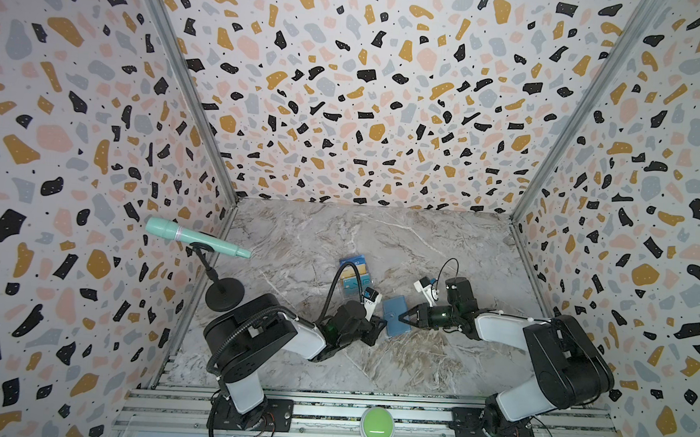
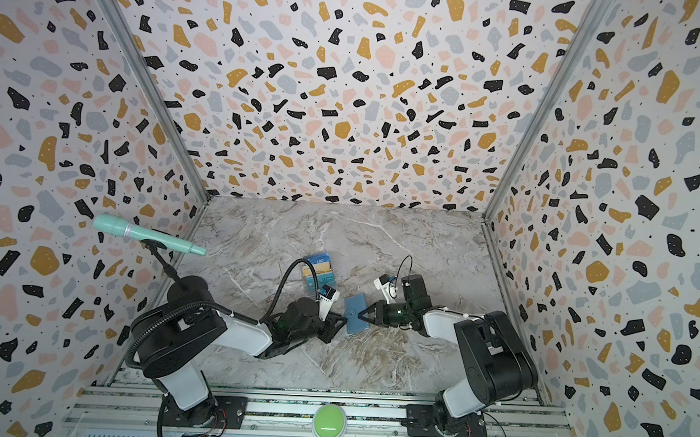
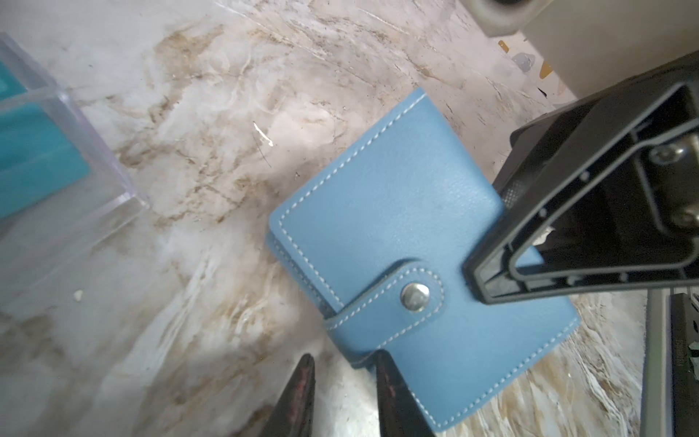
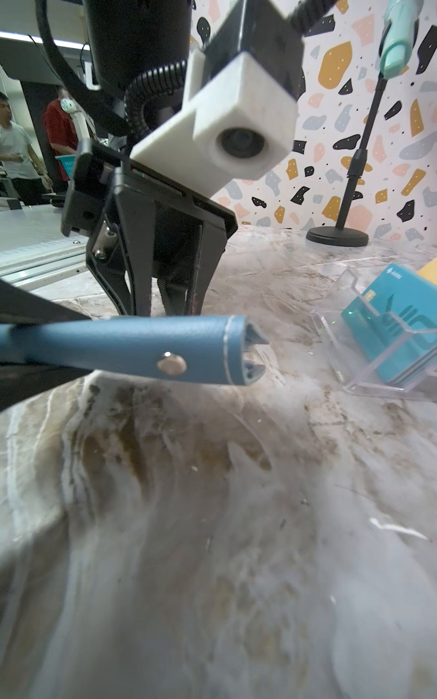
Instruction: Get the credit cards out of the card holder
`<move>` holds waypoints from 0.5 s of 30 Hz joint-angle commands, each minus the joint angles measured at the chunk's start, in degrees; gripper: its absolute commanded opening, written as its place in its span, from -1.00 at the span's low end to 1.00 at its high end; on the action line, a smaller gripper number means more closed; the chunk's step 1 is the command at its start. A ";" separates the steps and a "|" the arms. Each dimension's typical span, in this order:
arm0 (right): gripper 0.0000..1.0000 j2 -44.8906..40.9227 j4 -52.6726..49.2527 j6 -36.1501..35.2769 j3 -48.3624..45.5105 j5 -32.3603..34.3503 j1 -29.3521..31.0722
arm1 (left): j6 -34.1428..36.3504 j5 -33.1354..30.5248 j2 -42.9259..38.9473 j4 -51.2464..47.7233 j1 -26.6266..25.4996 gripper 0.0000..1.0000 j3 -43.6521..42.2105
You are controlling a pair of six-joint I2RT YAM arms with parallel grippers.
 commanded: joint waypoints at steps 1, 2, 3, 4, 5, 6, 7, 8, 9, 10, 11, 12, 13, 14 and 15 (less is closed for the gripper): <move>-0.78 -3.52 -0.96 -1.36 0.57 -1.93 -0.74 | 0.75 -0.94 -1.92 -2.10 -0.37 -0.40 2.05; -0.81 -4.06 -1.25 -1.55 0.38 -1.97 -1.27 | 0.83 -1.51 -2.84 -2.90 -0.39 -0.40 2.44; -0.83 -4.69 -1.78 -1.81 0.22 -2.12 -1.90 | 1.08 -2.16 -3.90 -3.97 -0.39 -0.40 2.84; -0.84 -5.27 -2.03 -1.99 0.11 -2.28 -2.44 | 1.34 -2.67 -4.85 -5.00 -0.38 -0.39 3.20; -0.87 -5.94 -2.51 -2.21 0.03 -2.55 -3.06 | 1.82 -3.26 -5.97 -6.39 -0.39 -0.37 3.77; -0.88 -6.62 -2.72 -2.38 0.02 -2.89 -3.60 | 2.49 -3.86 -7.22 -7.96 -0.39 -0.36 4.36; -0.89 -7.28 -2.81 -2.57 -0.06 -3.30 -3.88 | 3.32 -4.21 -8.18 -9.55 -0.35 -0.34 4.88; -0.89 -7.99 -2.83 -2.71 0.00 -3.78 -4.19 | 4.46 -4.73 -9.30 -11.54 -0.39 -0.33 5.68; -0.90 -8.67 -2.78 -2.89 0.06 -4.28 -4.33 | 5.59 -5.41 -10.34 -13.64 -0.36 -0.32 6.42; -0.91 -9.33 -2.93 -3.20 0.23 -4.60 -4.40 | 6.36 -6.02 -11.26 -15.25 -0.33 -0.31 6.91; -0.93 -10.19 -3.06 -3.53 0.35 -4.65 -4.36 | 7.07 -6.61 -12.53 -16.98 -0.39 -0.31 7.44; -0.94 -11.22 -2.83 -3.96 0.29 -4.55 -4.37 | 7.48 -7.03 -13.65 -18.37 -0.39 -0.31 7.94; -0.94 -12.19 -2.55 -4.32 0.13 -4.08 -4.34 | 7.47 -7.32 -14.73 -19.31 -0.33 -0.31 8.22; -0.95 -13.62 -2.26 -4.83 -0.12 -3.14 -4.34 | 7.27 -7.60 -15.86 -20.42 -0.39 -0.31 8.85; -0.97 -14.99 -2.03 -5.44 -0.48 -1.80 -4.34 | 6.87 -7.61 -16.93 -21.44 -0.37 -0.32 9.52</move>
